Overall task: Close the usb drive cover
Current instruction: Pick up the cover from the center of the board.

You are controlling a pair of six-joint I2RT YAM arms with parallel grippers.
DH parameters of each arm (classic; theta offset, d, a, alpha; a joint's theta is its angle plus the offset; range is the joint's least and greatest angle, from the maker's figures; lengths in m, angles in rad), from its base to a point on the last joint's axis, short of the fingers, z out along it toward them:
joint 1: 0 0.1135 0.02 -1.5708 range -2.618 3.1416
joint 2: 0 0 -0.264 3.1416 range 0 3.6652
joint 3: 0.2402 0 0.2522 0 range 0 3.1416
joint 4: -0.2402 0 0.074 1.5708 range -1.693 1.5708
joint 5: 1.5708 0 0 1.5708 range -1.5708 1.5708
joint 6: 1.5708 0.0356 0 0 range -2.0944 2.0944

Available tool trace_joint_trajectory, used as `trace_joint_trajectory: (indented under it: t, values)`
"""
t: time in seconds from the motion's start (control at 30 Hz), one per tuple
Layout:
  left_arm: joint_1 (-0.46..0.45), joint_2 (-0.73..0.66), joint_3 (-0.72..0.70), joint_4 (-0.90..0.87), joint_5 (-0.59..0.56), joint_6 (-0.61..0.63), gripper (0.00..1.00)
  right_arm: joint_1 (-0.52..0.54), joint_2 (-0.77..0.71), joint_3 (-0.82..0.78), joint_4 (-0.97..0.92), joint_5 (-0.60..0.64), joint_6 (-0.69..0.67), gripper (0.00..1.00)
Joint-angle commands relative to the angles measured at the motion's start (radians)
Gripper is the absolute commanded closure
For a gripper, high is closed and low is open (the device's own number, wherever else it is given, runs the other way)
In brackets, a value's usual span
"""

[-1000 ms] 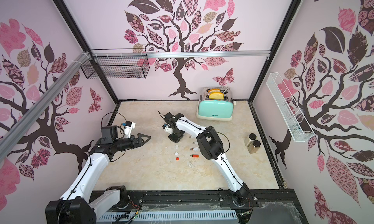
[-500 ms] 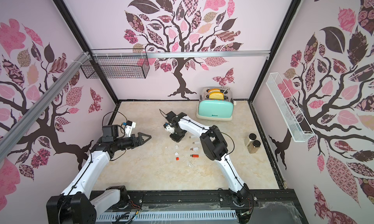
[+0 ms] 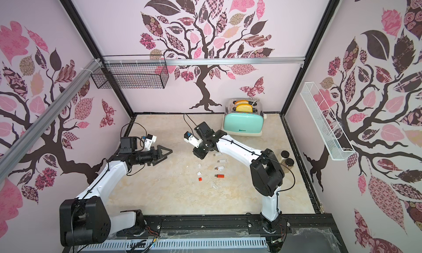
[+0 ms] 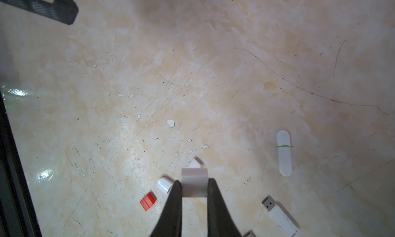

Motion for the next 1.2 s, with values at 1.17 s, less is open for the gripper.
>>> trace_joint_trajectory:
  t: [1.17]
  values:
    - [-0.150,0.043,0.019,0.015,0.116,0.016,0.56,0.105,-0.161,-0.348,0.714,-0.268,0.048,0.91]
